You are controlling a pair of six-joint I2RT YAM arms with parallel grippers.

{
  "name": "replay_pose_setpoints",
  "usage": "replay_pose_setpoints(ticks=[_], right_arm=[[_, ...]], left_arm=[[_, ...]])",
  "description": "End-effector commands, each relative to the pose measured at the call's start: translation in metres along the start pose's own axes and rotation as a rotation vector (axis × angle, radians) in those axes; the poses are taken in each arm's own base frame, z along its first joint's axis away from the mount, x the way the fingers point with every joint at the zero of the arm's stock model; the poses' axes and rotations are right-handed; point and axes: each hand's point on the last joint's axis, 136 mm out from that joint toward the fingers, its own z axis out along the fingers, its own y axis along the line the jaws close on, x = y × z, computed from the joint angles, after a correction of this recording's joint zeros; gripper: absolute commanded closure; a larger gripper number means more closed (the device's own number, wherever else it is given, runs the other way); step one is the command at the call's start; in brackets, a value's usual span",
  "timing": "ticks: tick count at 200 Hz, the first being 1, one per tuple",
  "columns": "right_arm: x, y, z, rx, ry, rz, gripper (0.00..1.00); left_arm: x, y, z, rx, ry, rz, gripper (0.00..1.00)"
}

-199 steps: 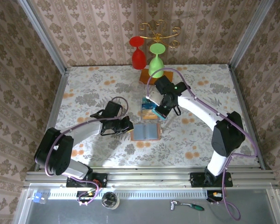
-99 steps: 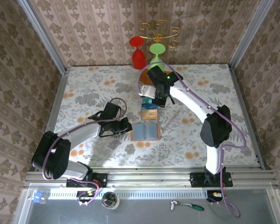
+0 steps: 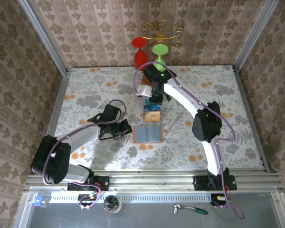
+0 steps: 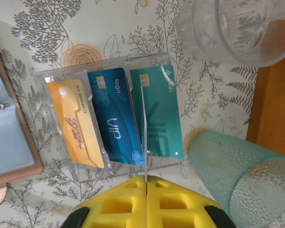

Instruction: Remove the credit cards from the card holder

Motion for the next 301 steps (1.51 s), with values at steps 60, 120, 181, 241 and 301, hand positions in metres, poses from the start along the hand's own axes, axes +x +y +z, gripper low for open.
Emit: replay_pose_setpoints(ticks=[60,120,181,241,301], right_arm=[[0.012,-0.011,0.029,-0.007,0.064,-0.031,0.98],[0.009,-0.018,0.033,0.023,0.05,-0.028,0.91],[0.0,-0.049,0.006,0.209,-0.015,0.057,0.81],[0.0,-0.027,-0.001,0.207,-0.056,0.164,0.8],[-0.002,0.01,-0.015,0.129,-0.163,0.397,0.81]], left_arm=[[0.002,0.017,-0.001,-0.029,0.015,-0.021,0.93],[-0.001,0.016,0.001,-0.028,0.023,-0.02,0.93],[-0.002,0.015,0.002,-0.021,0.028,-0.018,0.92],[-0.006,0.009,0.003,-0.011,0.032,0.002,0.92],[-0.007,0.006,0.013,0.009,0.046,0.002,0.95]])
